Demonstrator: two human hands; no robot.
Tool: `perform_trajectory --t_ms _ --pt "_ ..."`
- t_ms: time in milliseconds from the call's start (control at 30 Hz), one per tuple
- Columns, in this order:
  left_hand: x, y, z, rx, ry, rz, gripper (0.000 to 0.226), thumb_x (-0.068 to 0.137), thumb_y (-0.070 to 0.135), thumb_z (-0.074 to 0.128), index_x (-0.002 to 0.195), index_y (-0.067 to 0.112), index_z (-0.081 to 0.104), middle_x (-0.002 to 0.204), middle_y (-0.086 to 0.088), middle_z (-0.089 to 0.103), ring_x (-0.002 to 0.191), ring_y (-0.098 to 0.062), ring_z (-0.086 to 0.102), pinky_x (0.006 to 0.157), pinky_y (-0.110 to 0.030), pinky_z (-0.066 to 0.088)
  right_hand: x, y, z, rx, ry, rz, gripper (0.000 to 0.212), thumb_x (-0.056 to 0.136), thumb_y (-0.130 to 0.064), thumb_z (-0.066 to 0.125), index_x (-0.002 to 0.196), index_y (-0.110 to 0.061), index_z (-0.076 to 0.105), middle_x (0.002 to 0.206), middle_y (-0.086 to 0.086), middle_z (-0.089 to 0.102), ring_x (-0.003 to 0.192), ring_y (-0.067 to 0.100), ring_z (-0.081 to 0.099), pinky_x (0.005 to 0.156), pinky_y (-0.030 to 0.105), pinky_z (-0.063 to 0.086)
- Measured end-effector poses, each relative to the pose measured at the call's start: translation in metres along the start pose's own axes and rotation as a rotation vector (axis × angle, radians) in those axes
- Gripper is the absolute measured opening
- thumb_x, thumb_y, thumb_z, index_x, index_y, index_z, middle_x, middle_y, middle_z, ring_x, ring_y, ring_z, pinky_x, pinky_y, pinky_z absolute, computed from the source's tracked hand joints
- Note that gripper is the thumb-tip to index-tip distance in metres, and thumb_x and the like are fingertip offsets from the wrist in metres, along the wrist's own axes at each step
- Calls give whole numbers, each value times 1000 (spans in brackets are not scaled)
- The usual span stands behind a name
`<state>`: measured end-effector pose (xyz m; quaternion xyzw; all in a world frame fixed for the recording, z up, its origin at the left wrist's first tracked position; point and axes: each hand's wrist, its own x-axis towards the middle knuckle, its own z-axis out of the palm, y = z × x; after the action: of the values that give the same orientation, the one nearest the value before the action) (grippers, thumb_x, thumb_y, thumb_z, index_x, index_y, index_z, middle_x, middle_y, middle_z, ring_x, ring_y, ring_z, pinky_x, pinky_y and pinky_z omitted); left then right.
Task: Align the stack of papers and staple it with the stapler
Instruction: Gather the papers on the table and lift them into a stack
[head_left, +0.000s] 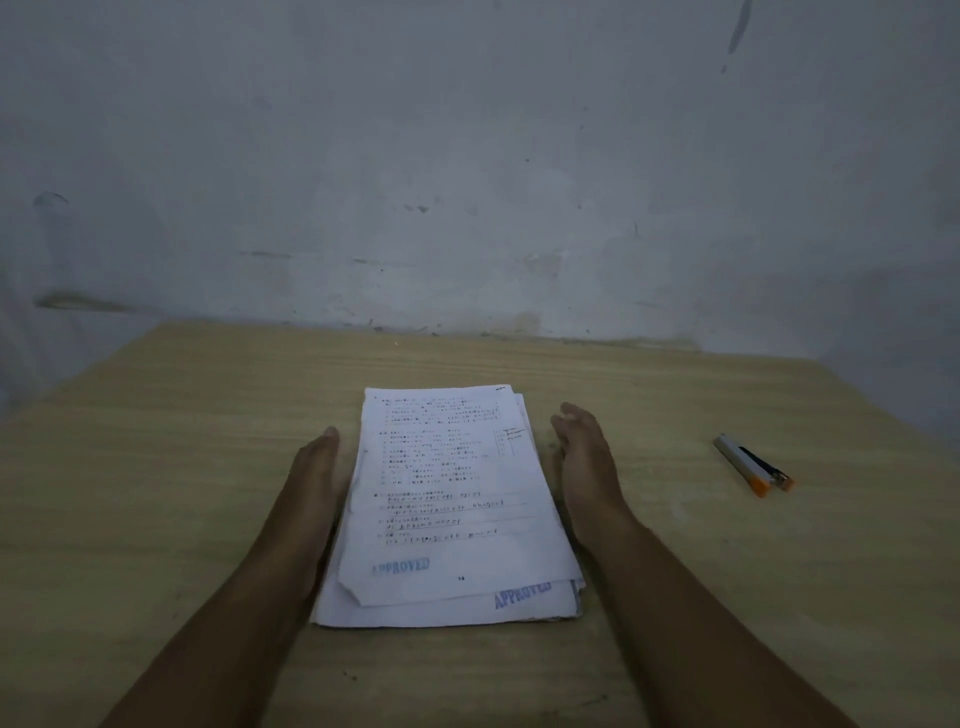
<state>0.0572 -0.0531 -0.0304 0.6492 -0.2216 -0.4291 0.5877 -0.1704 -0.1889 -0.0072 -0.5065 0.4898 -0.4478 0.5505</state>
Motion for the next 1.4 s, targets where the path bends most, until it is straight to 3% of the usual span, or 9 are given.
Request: perform_trajectory --t_ms 67,167,300,467,667,767,833,933,1400 --pt "-16 6 8 9 -78 -5 73 68 85 49 126 42 57 126 6 65 114 -22 63 104 -51 42 -8 2 -2 28 -25 0 36 102 -31 38 135 -25 50 128 -5 52 101 4 51 77 19 40" --pt "-28 10 18 -97 -36 49 61 84 70 44 137 39 47 139 12 52 114 -11 58 102 -39 41 -21 4 1 -26 -11 -24 40 102 -36 34 138 -27 48 138 -5 51 118 11 47 100 31 37" --pt "-39 15 28 -182 -16 81 61 97 57 30 146 21 37 130 9 51 91 -1 54 80 -29 40 -42 2 9 -37 -43 -60 36 103 -35 33 133 -28 51 117 -12 60 103 8 56 82 27 42" --pt "-49 19 25 -296 49 83 61 99 55 27 146 18 38 155 1 34 127 -15 44 90 -33 34 -45 -1 3 -112 24 -27 44 103 -38 30 143 -26 43 136 -5 50 124 16 47 102 34 35" --pt "-45 24 19 -285 23 40 69 97 60 28 145 11 40 157 -6 31 141 -18 34 101 -33 34 -52 -6 1 -214 -17 -22 44 99 -37 36 138 -21 47 132 -6 53 115 15 50 95 34 39" --pt "-40 35 10 -211 61 -21 70 95 63 31 133 8 51 141 -12 49 123 -23 51 87 -34 44 -52 -17 -5 -443 4 8 39 93 -35 44 123 -12 56 121 1 60 105 20 57 80 30 43" --pt "-36 44 8 -68 93 -75 65 94 60 40 127 5 55 114 -14 59 93 -24 59 69 -33 48 -52 -28 -9 -586 -60 23 24 92 -31 47 94 -9 58 87 1 57 75 14 54 60 25 36" --pt "-31 53 10 215 42 -115 58 94 54 46 125 5 54 108 -13 61 93 -26 61 87 -41 52 -53 -41 -8 -632 -151 108 25 91 -29 52 80 -6 52 75 1 51 67 16 52 59 26 39" --pt "-21 68 5 120 -43 -330 63 94 54 45 115 -4 47 95 -19 56 80 -27 58 72 -43 53 -45 -57 -7 -345 -217 319 25 95 -26 51 107 -4 56 92 10 65 75 25 64 64 29 49"
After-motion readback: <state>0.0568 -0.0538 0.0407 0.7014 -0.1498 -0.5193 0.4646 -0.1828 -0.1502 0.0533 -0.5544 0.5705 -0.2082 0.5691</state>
